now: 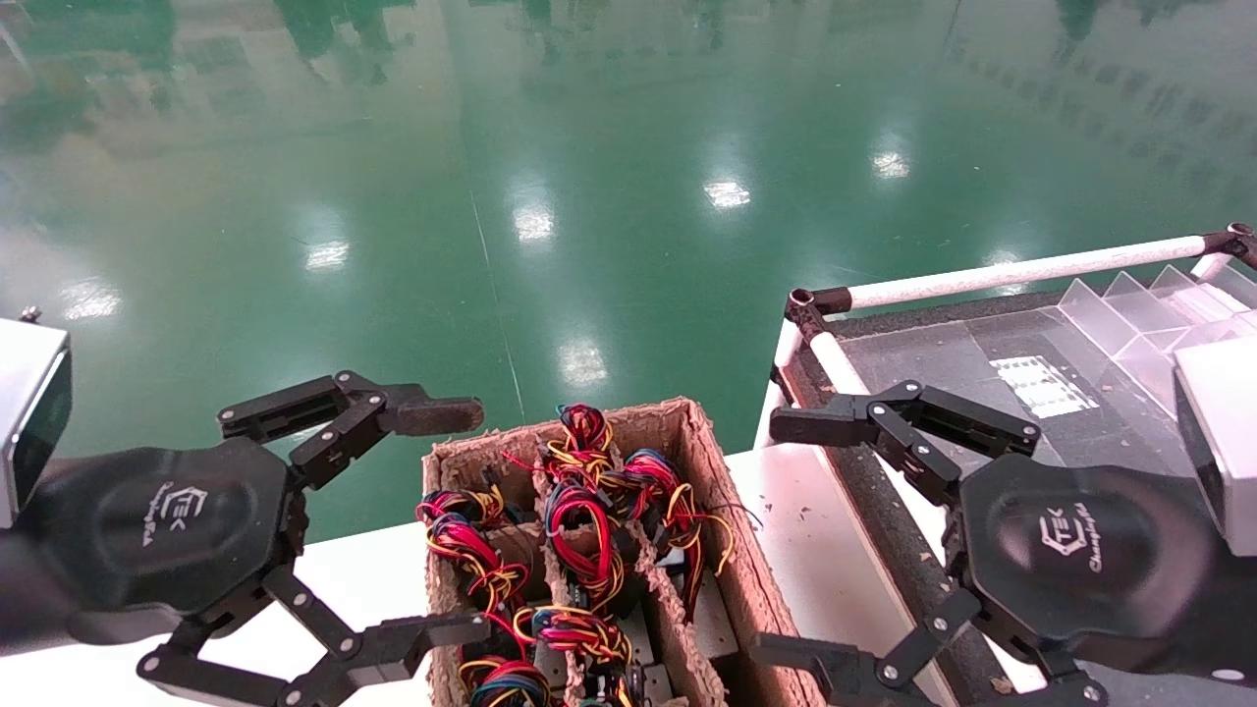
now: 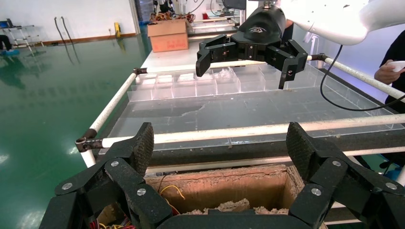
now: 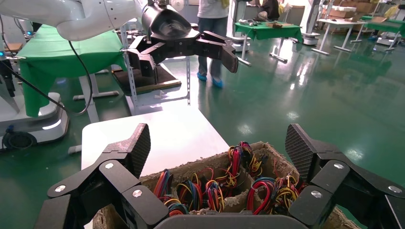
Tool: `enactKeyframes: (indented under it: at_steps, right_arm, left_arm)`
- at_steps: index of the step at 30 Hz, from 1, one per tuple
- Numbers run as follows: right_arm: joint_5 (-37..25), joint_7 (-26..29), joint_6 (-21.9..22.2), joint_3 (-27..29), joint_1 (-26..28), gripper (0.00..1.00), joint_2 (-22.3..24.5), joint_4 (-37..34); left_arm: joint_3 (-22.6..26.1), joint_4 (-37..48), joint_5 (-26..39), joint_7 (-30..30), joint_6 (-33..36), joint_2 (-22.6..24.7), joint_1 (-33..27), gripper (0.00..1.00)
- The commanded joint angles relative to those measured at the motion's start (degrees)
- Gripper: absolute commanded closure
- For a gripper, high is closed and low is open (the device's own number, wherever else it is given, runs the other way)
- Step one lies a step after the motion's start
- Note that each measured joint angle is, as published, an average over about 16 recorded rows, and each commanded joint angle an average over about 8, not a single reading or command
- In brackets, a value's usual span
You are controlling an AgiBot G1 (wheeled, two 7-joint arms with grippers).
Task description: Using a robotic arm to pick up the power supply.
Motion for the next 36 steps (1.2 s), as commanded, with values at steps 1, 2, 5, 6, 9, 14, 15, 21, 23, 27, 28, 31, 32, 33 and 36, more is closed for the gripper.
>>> enactKeyframes:
  at_steps: [1, 2, 5, 6, 9, 14, 15, 21, 23, 27, 28, 31, 32, 33, 36]
  right_arm:
    - [0.00, 0.00, 0.00, 0.00, 0.00, 0.00, 0.00, 0.00]
    - [0.00, 0.00, 0.00, 0.00, 0.00, 0.00, 0.00, 0.00]
    - [0.00, 0.00, 0.00, 0.00, 0.00, 0.00, 0.00, 0.00]
    - [0.00, 0.00, 0.00, 0.00, 0.00, 0.00, 0.00, 0.00]
    - [0.00, 0.00, 0.00, 0.00, 0.00, 0.00, 0.00, 0.00]
    - [0.00, 0.00, 0.00, 0.00, 0.00, 0.00, 0.00, 0.00]
    - [0.00, 0.00, 0.00, 0.00, 0.00, 0.00, 0.00, 0.00]
    - [0.00, 0.00, 0.00, 0.00, 0.00, 0.00, 0.00, 0.00]
    - [0.00, 0.00, 0.00, 0.00, 0.00, 0.00, 0.00, 0.00]
    - [0.00, 0.00, 0.00, 0.00, 0.00, 0.00, 0.00, 0.00]
    - [0.00, 0.00, 0.00, 0.00, 0.00, 0.00, 0.00, 0.00]
    - [0.00, 0.00, 0.00, 0.00, 0.00, 0.00, 0.00, 0.00]
    - [0.00, 0.00, 0.00, 0.00, 0.00, 0.00, 0.00, 0.00]
    - [0.00, 0.00, 0.00, 0.00, 0.00, 0.00, 0.00, 0.00]
    - [0.00, 0.00, 0.00, 0.00, 0.00, 0.00, 0.00, 0.00]
  left_arm:
    - [0.00, 0.00, 0.00, 0.00, 0.00, 0.00, 0.00, 0.32]
    - [0.00, 0.00, 0.00, 0.00, 0.00, 0.00, 0.00, 0.43]
    - [0.00, 0.00, 0.00, 0.00, 0.00, 0.00, 0.00, 0.70]
    - [0.00, 0.00, 0.00, 0.00, 0.00, 0.00, 0.00, 0.82]
    - [0.00, 0.00, 0.00, 0.00, 0.00, 0.00, 0.00, 1.00]
    - [0.00, 0.00, 0.00, 0.00, 0.00, 0.00, 0.00, 1.00]
    - [0.00, 0.00, 0.00, 0.00, 0.00, 0.00, 0.00, 1.00]
    - [0.00, 0.00, 0.00, 0.00, 0.00, 0.00, 0.00, 1.00]
    - [0.00, 0.00, 0.00, 0.00, 0.00, 0.00, 0.00, 1.00]
    - [0.00, 0.00, 0.00, 0.00, 0.00, 0.00, 0.00, 1.00]
    - [0.00, 0.00, 0.00, 0.00, 0.00, 0.00, 0.00, 1.00]
    - [0.00, 0.00, 0.00, 0.00, 0.00, 0.00, 0.00, 1.00]
    - [0.00, 0.00, 0.00, 0.00, 0.00, 0.00, 0.00, 1.00]
    - [0.00, 0.00, 0.00, 0.00, 0.00, 0.00, 0.00, 1.00]
    - [0.00, 0.00, 0.00, 0.00, 0.00, 0.00, 0.00, 1.00]
